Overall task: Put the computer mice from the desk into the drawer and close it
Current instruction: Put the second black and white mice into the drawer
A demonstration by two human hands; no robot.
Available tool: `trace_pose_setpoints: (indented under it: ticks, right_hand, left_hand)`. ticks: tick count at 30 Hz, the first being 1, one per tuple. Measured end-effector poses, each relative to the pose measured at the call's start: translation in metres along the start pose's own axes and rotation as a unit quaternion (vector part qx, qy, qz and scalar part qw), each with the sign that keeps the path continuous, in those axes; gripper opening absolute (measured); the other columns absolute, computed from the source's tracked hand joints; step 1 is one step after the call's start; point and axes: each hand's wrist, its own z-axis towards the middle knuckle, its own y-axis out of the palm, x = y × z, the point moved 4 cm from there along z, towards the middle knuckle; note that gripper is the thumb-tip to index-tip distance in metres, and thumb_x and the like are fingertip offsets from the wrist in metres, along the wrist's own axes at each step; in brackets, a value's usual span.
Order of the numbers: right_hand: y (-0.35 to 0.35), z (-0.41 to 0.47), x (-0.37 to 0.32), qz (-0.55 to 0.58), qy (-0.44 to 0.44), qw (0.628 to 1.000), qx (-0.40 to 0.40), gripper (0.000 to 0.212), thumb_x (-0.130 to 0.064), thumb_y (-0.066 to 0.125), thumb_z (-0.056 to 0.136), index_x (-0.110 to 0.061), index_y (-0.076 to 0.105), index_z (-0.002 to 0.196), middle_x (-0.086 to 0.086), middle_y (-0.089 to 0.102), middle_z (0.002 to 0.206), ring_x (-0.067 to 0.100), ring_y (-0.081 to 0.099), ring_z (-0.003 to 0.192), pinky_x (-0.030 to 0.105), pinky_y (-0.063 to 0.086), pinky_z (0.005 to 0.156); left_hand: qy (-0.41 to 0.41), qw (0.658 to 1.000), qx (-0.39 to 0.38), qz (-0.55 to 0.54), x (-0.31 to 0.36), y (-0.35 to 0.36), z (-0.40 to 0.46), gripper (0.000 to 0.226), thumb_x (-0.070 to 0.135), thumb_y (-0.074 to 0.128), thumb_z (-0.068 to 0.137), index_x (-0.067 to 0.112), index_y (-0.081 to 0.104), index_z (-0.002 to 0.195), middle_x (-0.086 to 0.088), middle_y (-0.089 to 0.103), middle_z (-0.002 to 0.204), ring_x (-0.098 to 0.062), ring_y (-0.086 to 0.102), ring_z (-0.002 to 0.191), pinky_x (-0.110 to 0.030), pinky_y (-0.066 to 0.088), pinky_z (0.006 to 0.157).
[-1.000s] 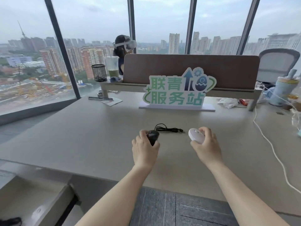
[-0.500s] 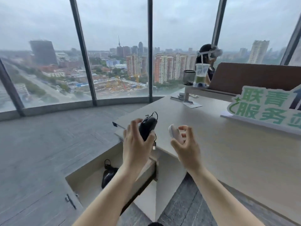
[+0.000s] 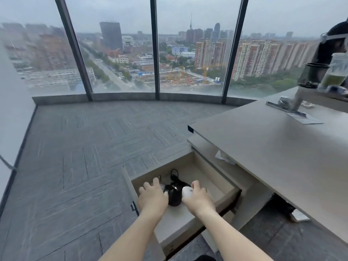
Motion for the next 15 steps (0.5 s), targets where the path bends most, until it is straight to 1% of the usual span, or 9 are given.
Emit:
trace_pose_setpoints:
  ticks: [2, 5, 7, 9, 12, 14, 15]
  right_hand:
    - [0.012, 0.012, 0.001, -0.073, 0.009, 0.997, -0.011, 0.055, -0.032, 0.042, 0.076, -0.018, 0.037, 0.129, 0.017, 0.055, 0.127, 0.034, 0.053, 0.115, 0.042, 0.045, 0.095]
    - [0.027, 0.027, 0.006, -0.171, 0.024, 0.984, -0.03, 0.063, -0.032, 0.048, 0.081, -0.018, 0.029, 0.14, 0.017, 0.052, 0.134, 0.032, 0.053, 0.121, 0.04, 0.04, 0.098]
    - [0.032, 0.032, 0.009, -0.215, 0.03, 0.976, -0.032, 0.066, -0.03, 0.049, 0.083, -0.019, 0.027, 0.144, 0.016, 0.053, 0.135, 0.031, 0.055, 0.12, 0.04, 0.039, 0.098]
    - [0.039, 0.037, 0.013, -0.24, 0.027, 0.97, -0.037, 0.062, -0.029, 0.048, 0.086, -0.019, 0.028, 0.144, 0.016, 0.053, 0.133, 0.031, 0.057, 0.117, 0.04, 0.041, 0.098]
    - [0.041, 0.038, 0.014, -0.277, 0.016, 0.959, -0.055, 0.054, -0.028, 0.048, 0.089, -0.017, 0.032, 0.14, 0.013, 0.054, 0.131, 0.031, 0.057, 0.116, 0.041, 0.043, 0.095]
    - [0.038, 0.034, 0.011, -0.302, -0.003, 0.951, -0.071, 0.05, -0.023, 0.048, 0.092, -0.014, 0.036, 0.139, 0.01, 0.052, 0.133, 0.029, 0.054, 0.12, 0.042, 0.044, 0.097]
    - [0.035, 0.031, 0.009, -0.305, -0.015, 0.949, -0.07, 0.044, -0.021, 0.044, 0.094, -0.013, 0.04, 0.137, 0.009, 0.051, 0.135, 0.028, 0.053, 0.122, 0.042, 0.043, 0.099]
  left_hand:
    - [-0.006, 0.999, -0.027, 0.043, -0.001, 0.017, 0.01, 0.056, 0.043, 0.051, 0.089, 0.018, 0.034, 0.136, -0.014, 0.043, 0.133, -0.032, 0.043, 0.121, -0.038, 0.043, 0.094]
    - [-0.014, 0.994, -0.079, 0.073, 0.0, 0.044, 0.023, 0.058, 0.04, 0.059, 0.087, 0.016, 0.034, 0.133, -0.013, 0.04, 0.135, -0.032, 0.044, 0.121, -0.039, 0.048, 0.088]
    - [-0.025, 0.987, -0.127, 0.097, -0.002, 0.061, 0.028, 0.064, 0.037, 0.062, 0.087, 0.014, 0.03, 0.137, -0.014, 0.038, 0.138, -0.033, 0.045, 0.124, -0.041, 0.049, 0.088]
    - [-0.041, 0.98, -0.157, 0.115, -0.006, 0.074, 0.031, 0.067, 0.032, 0.063, 0.086, 0.012, 0.027, 0.14, -0.014, 0.037, 0.14, -0.034, 0.046, 0.125, -0.043, 0.049, 0.09]
    - [-0.05, 0.976, -0.178, 0.116, -0.012, 0.086, 0.033, 0.065, 0.029, 0.063, 0.086, 0.01, 0.03, 0.138, -0.014, 0.038, 0.14, -0.035, 0.048, 0.125, -0.042, 0.049, 0.093]
    - [-0.055, 0.975, -0.187, 0.107, -0.014, 0.09, 0.032, 0.066, 0.032, 0.063, 0.085, 0.008, 0.031, 0.137, -0.014, 0.041, 0.139, -0.035, 0.049, 0.126, -0.041, 0.048, 0.095]
    - [-0.057, 0.975, -0.188, 0.101, -0.014, 0.088, 0.032, 0.068, 0.037, 0.063, 0.086, 0.007, 0.031, 0.138, -0.014, 0.041, 0.14, -0.035, 0.049, 0.126, -0.04, 0.047, 0.096]
